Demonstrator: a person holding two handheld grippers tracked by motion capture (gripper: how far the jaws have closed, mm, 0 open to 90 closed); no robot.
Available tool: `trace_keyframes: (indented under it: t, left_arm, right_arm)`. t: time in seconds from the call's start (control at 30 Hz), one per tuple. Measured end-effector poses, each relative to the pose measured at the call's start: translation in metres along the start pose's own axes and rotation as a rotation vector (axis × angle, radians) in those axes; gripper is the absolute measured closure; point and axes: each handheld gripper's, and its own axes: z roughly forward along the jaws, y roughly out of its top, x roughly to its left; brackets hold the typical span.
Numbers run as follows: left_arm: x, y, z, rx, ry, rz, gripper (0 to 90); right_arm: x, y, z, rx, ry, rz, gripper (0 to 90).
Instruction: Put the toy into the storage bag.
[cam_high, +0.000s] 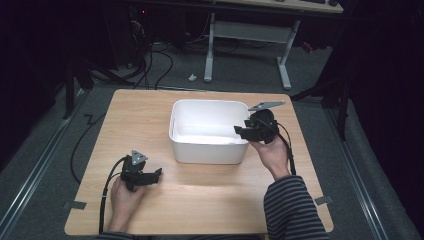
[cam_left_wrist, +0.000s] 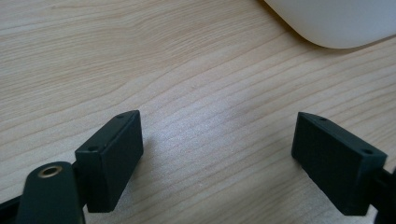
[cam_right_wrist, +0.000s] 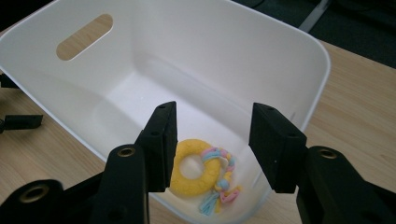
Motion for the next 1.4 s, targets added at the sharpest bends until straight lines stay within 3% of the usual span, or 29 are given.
trace_keyframes:
  t: [0.3,0.83,0.9,1.1,1.4]
  left_arm:
    - [0.0,0.0,0.0,0.0,0.0,0.0,16.8]
    - [0.0,0.0,0.0,0.0,0.0,0.0,16.8]
    - [0.0,0.0,0.0,0.0,0.0,0.0,16.8]
    - [0.0,0.0,0.0,-0.001,-0.001,-0.003,17.1]
    - [0.0,0.0,0.0,-0.001,-0.001,-0.002,17.1]
  right_arm:
    - [-0.016,-0.013,-0.023,-0.045,-0.028,0.041,52.5]
    - [-0.036,-0.042,-0.047,-0.075,-0.062,0.09,52.1]
    - [-0.036,-0.044,-0.051,-0.069,-0.092,0.082,51.9]
    - [-0.031,-0.05,-0.058,-0.067,-0.12,0.045,51.7]
    - [-0.039,-0.071,-0.069,-0.098,-0.101,0.103,52.1]
